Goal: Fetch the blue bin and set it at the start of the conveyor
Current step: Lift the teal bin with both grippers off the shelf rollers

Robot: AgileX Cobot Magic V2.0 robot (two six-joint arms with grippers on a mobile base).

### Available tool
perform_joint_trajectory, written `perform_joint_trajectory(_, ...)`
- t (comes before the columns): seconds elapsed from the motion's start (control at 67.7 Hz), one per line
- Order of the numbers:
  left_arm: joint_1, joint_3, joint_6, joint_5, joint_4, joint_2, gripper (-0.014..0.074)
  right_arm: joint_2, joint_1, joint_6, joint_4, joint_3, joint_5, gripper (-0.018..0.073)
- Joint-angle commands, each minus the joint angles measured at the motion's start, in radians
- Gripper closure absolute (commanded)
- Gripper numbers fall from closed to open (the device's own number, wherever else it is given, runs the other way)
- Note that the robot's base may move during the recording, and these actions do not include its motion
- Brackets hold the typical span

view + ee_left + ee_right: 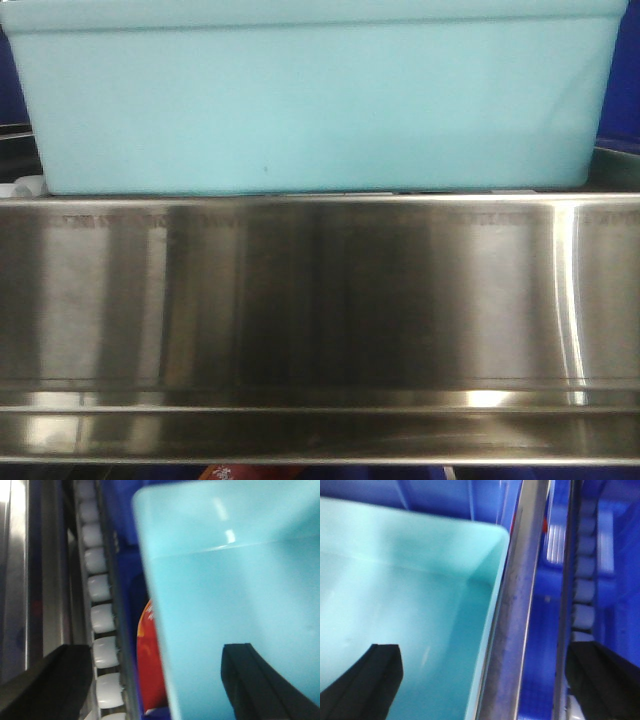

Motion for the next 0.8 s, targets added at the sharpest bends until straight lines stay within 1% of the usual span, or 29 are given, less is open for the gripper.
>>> perform_joint_trajectory(0.0,0.010,-0.011,-0.008,-0.005,0.006,0.025,0.0162,0.047,-0.001,0.006,0.000,-0.009,-0.009,0.0000)
perform_joint_trajectory(0.162,0.010,-0.011,-0.008,-0.010,0.014,0.082,0.0162,0.138,-0.001,0.037,0.000,-0.009,-0.012,0.0000)
perform_joint_trajectory(0.325,0.010,-0.011,-0.008,-0.006,0.014,0.116,0.0162,0.188,-0.001,0.037,0.000,-0.009,-0.012,0.0001)
perform_joint_trajectory(0.369,0.010,-0.011,-0.008,-0.003,0.014,0.121,0.0166,0.201,-0.001,0.037,0.000,-0.009,-0.003,0.0018)
perform_joint_trajectory(0.428,0.010,-0.011,-0.008,0.002,0.006,0.125,0.0188,0.211,-0.001,0.037,0.000,-0.009,0.006,0.0069)
perform_joint_trajectory(0.458,0.010,-0.011,-0.008,0.007,0.003,0.125,0.0215,0.216,-0.001,0.037,0.000,-0.007,0.012,0.0128)
perform_joint_trajectory(0.472,0.010,-0.011,-0.008,0.007,0.001,0.125,0.0234,0.216,-0.001,0.037,0.000,-0.007,0.015,0.0142)
perform_joint_trajectory(0.517,0.010,-0.011,-0.008,0.009,-0.002,0.127,0.0292,0.218,-0.001,0.037,0.000,-0.007,0.022,0.0241)
perform_joint_trajectory(0.531,0.010,-0.011,-0.008,0.009,-0.002,0.127,0.0335,0.218,-0.001,0.037,0.000,-0.007,0.022,0.0280)
perform_joint_trajectory(0.546,0.010,-0.011,-0.008,0.009,-0.002,0.127,0.0351,0.218,-0.001,0.037,0.000,-0.007,0.024,0.0319)
perform_joint_trajectory(0.591,0.010,-0.011,-0.008,0.010,-0.002,0.127,0.0454,0.218,-0.001,0.037,0.000,-0.007,0.026,0.0447)
perform_joint_trajectory(0.605,0.010,-0.011,-0.008,0.010,-0.002,0.127,0.0491,0.218,-0.001,0.037,0.000,-0.007,0.027,0.0470)
perform_joint_trajectory(0.62,0.010,-0.011,-0.008,0.010,-0.002,0.127,0.0531,0.218,-0.001,0.037,0.000,-0.007,0.027,0.0514)
perform_joint_trajectory(0.635,0.010,-0.011,-0.008,0.010,-0.002,0.127,0.0550,0.218,-0.001,0.037,-0.006,-0.007,0.030,0.0580)
perform_joint_trajectory(0.65,0.010,-0.011,-0.008,0.010,-0.002,0.127,0.0610,0.218,-0.001,0.037,-0.006,-0.007,0.030,0.0601)
perform_joint_trajectory(0.664,0.010,-0.011,-0.008,0.010,-0.002,0.127,0.0631,0.218,-0.001,0.037,-0.006,-0.007,0.032,0.0645)
perform_joint_trajectory(0.694,0.010,-0.011,-0.008,0.010,-0.002,0.127,0.0713,0.216,-0.001,0.037,-0.006,-0.007,0.034,0.0727)
perform_joint_trajectory(0.782,0.010,-0.011,-0.008,0.010,-0.002,0.127,0.0708,0.216,-0.001,0.037,-0.013,-0.007,0.041,0.0711)
